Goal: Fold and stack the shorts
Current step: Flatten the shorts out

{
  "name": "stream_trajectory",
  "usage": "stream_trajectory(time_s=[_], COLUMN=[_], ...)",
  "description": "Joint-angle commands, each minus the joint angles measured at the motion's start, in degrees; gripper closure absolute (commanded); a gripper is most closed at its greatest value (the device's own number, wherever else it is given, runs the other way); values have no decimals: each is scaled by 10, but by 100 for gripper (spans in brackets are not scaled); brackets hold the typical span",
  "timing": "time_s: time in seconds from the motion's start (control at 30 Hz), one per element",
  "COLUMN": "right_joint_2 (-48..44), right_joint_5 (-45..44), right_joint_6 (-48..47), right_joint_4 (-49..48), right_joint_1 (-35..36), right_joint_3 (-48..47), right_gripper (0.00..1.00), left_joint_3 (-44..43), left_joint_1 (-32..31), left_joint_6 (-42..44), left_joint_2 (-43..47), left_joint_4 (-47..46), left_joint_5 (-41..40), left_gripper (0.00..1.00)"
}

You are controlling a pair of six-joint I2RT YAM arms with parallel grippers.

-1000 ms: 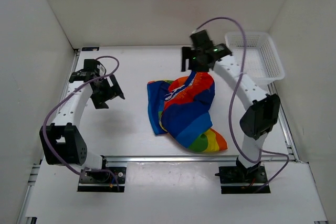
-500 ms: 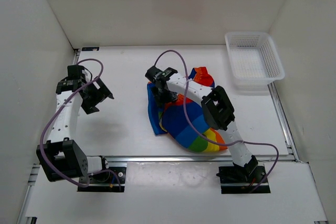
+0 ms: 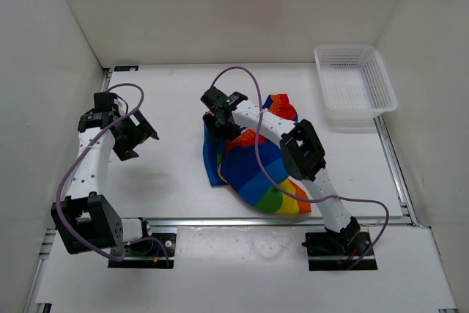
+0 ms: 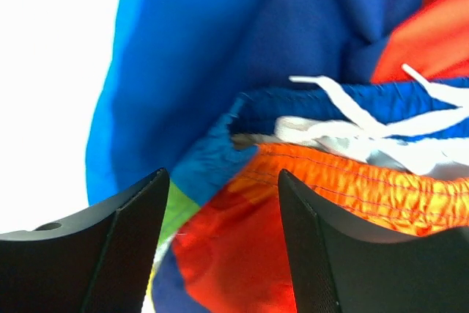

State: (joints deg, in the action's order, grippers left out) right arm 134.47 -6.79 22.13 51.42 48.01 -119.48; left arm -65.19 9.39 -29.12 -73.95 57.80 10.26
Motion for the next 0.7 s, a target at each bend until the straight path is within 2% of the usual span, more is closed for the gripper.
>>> stream_trajectory(time_s=[0.0,0.1,0.2,0.23,0.27,0.33,0.37,0.43,0.67], right_joint_2=[-2,16,43,50,50,44,44,28,-26], right_joint_5=[30,30,13,5,5,-10,-10,-16,-45], right_joint_6=[4,10,15,15,15,20,20,14,4], right_joint_4=[-24,-30,-4,2,2,2,2,2,13], right_joint_1=[1,1,1,1,1,1,1,1,-18], right_joint_3=[-23,-39,-67,-67,-67,-60,-60,-60,-138], right_gripper=[34,34,43,49,64,76,89,99,100], left_joint_3=[2,-3,-8,-8,-8,-8,-8,-8,-21], left_joint_1=[7,7,7,7,7,7,7,7,7], left_joint_6=[8,14,19,19,19,19,19,19,29], left_joint_2=[23,23,18,18,18,18,18,18,2], left_joint_4=[-10,-5,-5,-5,0,0,0,0,0], left_joint_5=[12,17,17,17,17,12,12,12,25], left_gripper=[1,1,1,1,1,1,1,1,1])
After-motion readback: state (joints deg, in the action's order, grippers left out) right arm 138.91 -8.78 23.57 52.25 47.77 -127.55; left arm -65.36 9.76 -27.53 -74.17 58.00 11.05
